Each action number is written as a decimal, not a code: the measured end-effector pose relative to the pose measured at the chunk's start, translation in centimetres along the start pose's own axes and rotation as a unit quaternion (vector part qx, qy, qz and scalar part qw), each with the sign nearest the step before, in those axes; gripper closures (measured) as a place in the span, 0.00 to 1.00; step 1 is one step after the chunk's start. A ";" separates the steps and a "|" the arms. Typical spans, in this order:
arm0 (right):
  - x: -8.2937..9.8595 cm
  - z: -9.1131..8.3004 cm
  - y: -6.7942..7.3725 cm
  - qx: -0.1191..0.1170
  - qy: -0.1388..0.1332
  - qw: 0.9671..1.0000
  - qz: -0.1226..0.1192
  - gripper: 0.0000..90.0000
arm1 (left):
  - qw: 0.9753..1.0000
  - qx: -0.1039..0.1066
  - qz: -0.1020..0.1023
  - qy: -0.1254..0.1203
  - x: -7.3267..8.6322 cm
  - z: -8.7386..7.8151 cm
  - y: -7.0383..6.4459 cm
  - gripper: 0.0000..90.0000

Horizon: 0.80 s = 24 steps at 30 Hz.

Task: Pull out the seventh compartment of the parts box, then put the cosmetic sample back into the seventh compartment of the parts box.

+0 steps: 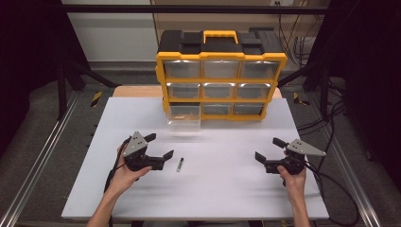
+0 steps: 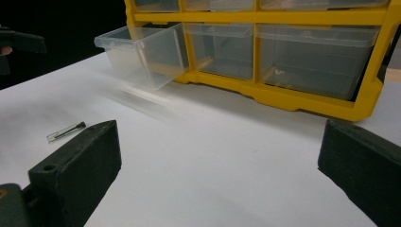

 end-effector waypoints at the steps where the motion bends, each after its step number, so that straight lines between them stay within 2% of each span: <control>1: 0.0 0.0 0.0 -0.001 0.000 1.000 0.000 0.01 | 1.000 0.002 0.002 0.006 0.3 0.2 -0.1 0.08; 5: 0.0 0.0 0.0 -0.001 0.000 1.000 0.001 0.01 | 1.000 0.009 0.004 0.023 0.9 0.5 -0.5 0.07; 24: 0.0 0.0 0.0 -0.001 0.001 1.000 0.000 0.01 | 0.998 0.021 0.007 0.065 2.8 2.0 -2.0 0.06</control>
Point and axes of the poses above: each handheld gripper's, and its own axes: z roughly forward along the jaws, x roughly out of its underside, y roughly to its left, the point moved 8 cm from there along z, roughly forward along the jaws, and after that the axes turned 8 degrees about -x, right-handed, at the moved point
